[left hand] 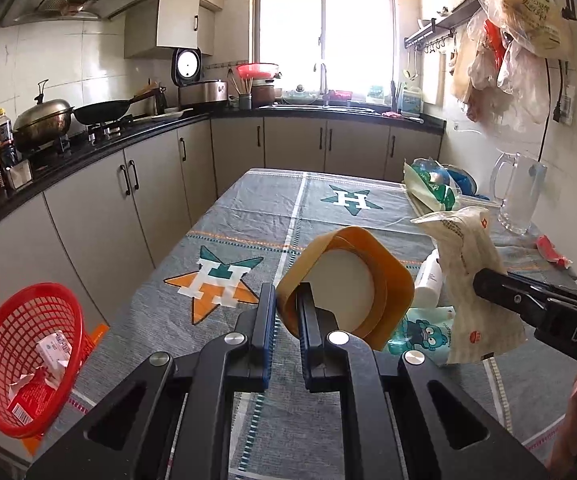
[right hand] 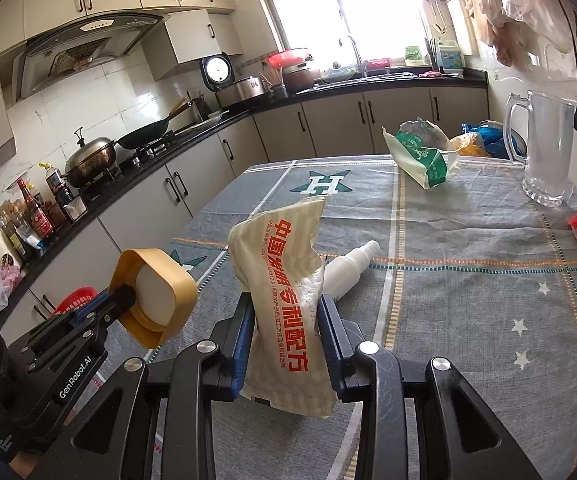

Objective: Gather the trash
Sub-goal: 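Lift the yellow container and white printed bag off the table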

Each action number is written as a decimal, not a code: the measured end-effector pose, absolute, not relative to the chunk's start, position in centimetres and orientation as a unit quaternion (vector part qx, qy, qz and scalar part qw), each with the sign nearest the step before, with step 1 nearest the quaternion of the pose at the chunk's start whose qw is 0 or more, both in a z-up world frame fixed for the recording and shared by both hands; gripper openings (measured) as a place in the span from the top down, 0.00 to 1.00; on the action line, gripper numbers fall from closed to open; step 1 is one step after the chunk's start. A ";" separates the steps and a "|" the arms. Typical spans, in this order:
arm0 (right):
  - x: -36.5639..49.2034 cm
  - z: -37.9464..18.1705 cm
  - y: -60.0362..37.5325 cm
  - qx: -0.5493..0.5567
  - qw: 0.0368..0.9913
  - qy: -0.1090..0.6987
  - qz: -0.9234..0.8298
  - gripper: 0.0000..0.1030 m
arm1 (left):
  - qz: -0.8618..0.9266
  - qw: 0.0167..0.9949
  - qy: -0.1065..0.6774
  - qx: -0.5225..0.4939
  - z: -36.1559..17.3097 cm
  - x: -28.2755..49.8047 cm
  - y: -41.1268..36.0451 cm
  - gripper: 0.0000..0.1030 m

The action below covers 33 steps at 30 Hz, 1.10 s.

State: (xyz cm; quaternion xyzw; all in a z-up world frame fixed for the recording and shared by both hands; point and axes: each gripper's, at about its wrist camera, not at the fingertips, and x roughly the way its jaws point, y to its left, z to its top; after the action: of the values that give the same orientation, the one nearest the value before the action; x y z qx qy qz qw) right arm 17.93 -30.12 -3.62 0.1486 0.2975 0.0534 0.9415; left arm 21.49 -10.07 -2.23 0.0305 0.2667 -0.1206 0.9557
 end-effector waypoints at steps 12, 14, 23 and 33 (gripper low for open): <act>17.9 -3.6 -30.1 0.149 0.942 0.297 0.053 0.66 | -0.109 0.958 0.262 0.038 -2.3 21.4 -10.3 0.90; 17.9 -3.6 -30.2 0.149 0.942 0.296 0.054 0.66 | -0.107 0.958 0.262 0.039 -2.3 21.4 -10.3 0.90; 17.8 -3.6 -30.0 0.148 0.942 0.295 0.054 0.66 | -0.105 0.959 0.261 0.039 -2.4 21.4 -10.2 0.90; 17.8 -3.4 -29.9 0.148 0.943 0.294 0.054 0.66 | -0.102 0.959 0.260 0.037 -2.3 21.5 -10.0 0.90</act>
State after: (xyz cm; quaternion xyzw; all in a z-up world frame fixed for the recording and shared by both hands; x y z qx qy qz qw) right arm 17.80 -29.95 -3.42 0.1478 0.2940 0.0544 0.9428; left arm 21.50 -9.95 -2.29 0.0368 0.2603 -0.1022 0.9594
